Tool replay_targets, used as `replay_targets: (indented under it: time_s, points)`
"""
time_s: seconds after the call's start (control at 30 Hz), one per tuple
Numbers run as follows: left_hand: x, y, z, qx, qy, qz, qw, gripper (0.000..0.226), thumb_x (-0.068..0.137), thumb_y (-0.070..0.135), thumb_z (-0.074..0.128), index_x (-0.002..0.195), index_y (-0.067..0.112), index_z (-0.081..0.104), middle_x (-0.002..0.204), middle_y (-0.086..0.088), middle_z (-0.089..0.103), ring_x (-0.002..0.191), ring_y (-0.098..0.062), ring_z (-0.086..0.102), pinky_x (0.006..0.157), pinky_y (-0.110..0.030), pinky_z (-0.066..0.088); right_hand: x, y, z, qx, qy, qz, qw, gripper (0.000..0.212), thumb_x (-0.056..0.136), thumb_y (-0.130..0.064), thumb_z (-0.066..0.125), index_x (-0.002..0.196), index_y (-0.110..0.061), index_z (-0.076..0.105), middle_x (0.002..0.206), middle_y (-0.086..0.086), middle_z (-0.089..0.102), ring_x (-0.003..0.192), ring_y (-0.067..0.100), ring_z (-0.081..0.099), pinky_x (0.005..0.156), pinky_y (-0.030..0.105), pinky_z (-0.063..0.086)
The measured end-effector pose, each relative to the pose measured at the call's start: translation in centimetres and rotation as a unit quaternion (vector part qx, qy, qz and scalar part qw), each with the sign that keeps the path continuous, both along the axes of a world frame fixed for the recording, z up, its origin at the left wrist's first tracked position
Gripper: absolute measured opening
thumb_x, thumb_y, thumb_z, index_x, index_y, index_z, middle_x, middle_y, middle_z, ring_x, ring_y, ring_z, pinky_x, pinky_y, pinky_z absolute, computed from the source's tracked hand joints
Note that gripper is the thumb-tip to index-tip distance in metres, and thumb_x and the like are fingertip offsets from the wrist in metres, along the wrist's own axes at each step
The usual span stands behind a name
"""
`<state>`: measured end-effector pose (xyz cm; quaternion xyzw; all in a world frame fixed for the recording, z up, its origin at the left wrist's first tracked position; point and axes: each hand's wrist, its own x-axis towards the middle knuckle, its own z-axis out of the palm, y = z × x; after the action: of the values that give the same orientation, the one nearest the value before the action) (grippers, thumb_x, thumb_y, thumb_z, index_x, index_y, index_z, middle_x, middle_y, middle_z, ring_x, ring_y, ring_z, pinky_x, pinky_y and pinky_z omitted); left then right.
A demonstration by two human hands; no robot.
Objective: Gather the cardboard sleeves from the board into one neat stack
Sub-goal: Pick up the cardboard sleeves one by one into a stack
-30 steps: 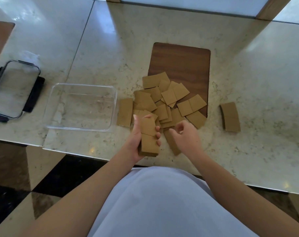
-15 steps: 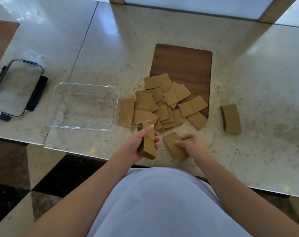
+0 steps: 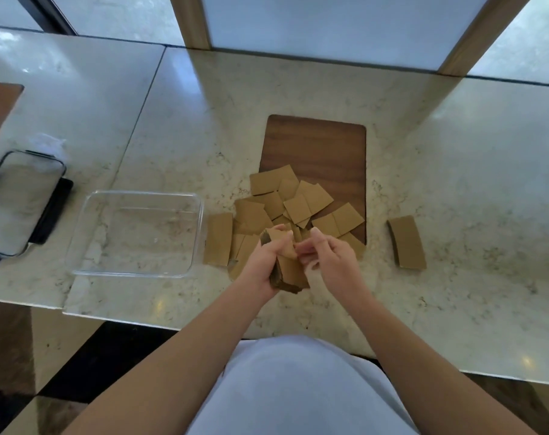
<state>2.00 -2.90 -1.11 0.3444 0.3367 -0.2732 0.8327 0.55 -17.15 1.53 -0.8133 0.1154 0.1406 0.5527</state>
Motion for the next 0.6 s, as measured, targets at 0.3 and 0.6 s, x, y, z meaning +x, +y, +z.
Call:
replay_targets:
  time_s: [0.3,0.6]
  points:
    - [2.4,0.4,0.5,-0.128,-0.023,0.007,0.992,0.054,0.083,0.063,0.068,0.12,0.027,0.056,0.098,-0.013,0.06,0.08,-0.025,0.06,0.068,-0.036,0.055,9.0,-7.0,-6.2,-0.389,0.094,0.102,0.911,0.069,0.092,-0.043,0.069,0.146,-0.008,0.045,0.153,0.017,0.04,0.138,0.039,0.038,0.111,0.051,0.04]
    - [2.7,0.1,-1.0,-0.068,0.039,-0.005,0.997,0.053,0.08,0.05,0.077,0.123,0.023,0.06,0.091,-0.015,0.063,0.075,-0.027,0.065,0.064,-0.039,0.058,10.6,-6.0,-6.7,-0.27,0.15,-0.034,0.95,0.06,0.084,-0.046,0.079,0.127,-0.011,0.052,0.123,0.015,0.063,0.101,0.026,0.057,0.084,0.042,0.052]
